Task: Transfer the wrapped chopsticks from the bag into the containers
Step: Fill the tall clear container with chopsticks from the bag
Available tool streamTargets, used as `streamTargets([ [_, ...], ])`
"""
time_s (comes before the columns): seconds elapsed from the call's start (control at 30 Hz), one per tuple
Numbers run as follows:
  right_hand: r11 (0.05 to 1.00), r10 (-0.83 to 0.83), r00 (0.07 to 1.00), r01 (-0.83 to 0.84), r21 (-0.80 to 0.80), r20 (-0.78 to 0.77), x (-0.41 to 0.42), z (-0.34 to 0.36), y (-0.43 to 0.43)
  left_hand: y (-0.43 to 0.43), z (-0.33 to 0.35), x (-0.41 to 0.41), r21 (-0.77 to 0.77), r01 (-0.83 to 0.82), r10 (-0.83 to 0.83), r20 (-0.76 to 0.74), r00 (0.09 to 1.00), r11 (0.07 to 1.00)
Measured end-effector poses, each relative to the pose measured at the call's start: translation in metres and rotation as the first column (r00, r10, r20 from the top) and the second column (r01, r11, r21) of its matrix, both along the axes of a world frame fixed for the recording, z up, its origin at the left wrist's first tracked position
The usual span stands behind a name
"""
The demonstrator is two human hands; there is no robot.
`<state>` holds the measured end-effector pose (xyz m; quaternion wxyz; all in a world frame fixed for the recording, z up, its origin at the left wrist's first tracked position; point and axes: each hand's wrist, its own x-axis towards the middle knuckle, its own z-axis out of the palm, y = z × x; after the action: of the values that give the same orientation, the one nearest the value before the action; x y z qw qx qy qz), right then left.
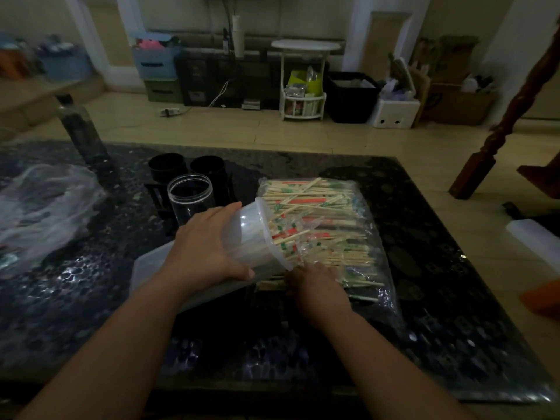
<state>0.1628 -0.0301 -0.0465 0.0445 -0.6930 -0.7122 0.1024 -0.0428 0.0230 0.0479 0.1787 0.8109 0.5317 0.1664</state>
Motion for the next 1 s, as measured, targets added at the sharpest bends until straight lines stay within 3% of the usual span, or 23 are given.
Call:
streamTargets([
  [0.3,0.996,-0.047,0.998,0.05,-0.079,0.034,0.004,-0.004,0.0,0.002,-0.003,0.001,0.007,-0.004,0.004,-0.012,1.0,1.0],
  [0.43,0.998,-0.041,0.999,0.042,-0.049,0.016,0.001,0.0,-0.001,0.001,-0.002,0.001,0.012,0.004,-0.004,-0.019,1.0,1.0],
  [0.6,0.999,-0.041,0.993,0.044,-0.029,0.114,0.0,0.006,-0.009,-0.001,-0.001,0.001,0.015,0.003,-0.002,-0.017,1.0,1.0],
  [0.83,0.999,-0.028,0.996,0.03,-0.022,0.089,0.003,0.034,-0.02,0.001,-0.002,0.0,0.016,-0.006,0.006,-0.007,1.0,1.0],
  [1.0,0.986,-0.027,0.999,0.034,-0.161,0.046,0.014,0.068,-0.026,-0.001,0.001,0.0,0.011,-0.015,0.015,0.013,1.0,1.0],
])
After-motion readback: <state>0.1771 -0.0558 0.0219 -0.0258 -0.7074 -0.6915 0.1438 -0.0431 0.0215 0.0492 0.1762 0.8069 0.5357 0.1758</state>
